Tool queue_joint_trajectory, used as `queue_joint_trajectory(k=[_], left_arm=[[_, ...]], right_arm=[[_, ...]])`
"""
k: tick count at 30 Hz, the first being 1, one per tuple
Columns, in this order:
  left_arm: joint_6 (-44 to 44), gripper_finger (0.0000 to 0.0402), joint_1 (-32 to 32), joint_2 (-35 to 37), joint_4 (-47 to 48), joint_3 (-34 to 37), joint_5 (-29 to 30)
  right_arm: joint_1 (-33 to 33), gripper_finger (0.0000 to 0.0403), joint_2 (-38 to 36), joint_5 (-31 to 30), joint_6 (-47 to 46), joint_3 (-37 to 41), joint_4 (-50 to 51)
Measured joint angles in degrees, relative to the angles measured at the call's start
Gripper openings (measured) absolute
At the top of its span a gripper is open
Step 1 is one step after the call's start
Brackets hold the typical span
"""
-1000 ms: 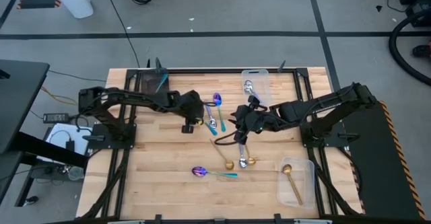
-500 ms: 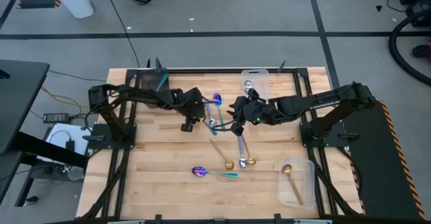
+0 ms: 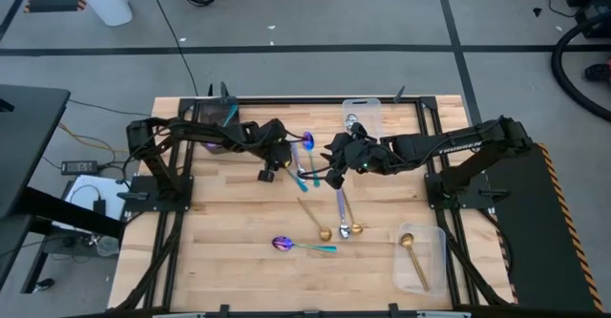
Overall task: Sort silverware by color (type)
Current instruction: Put the blue spoon into the black bin
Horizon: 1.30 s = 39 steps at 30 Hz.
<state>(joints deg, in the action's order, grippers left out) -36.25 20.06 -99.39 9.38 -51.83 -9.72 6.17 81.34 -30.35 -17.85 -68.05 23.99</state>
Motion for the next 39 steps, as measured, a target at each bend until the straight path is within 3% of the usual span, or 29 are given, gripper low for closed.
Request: queue_joint_trajectory(k=[13,27,30,37,39], left_arm=[[-6.8,0.0141,3.9,-0.9,1.9,0.3,-8.5],[-9.4,0.0139,4.5,-6.4,-0.9,0.0,-10.7],[-9.4,0.0121,4.5,-6.4,-0.7,0.0,-10.6],[-11.9,0.0027,4.4,-6.5,2.8,0.0,-10.1],[-12.1,0.0019,4.4,-6.5,3.3,0.0,-9.7]], right_arm=[[0.3,0.0118,0.0,0.7,0.0,0.0,-0.4],[0.3,0.0118,0.0,1.6,0.4,0.0,-1.6],[0.3,0.0118,0.0,1.6,0.4,0.0,-1.6],[0.3,0.0118,0.0,1.6,0.6,0.0,-1.6],[0.3,0.0118,0.0,1.6,1.0,0.0,-1.6]])
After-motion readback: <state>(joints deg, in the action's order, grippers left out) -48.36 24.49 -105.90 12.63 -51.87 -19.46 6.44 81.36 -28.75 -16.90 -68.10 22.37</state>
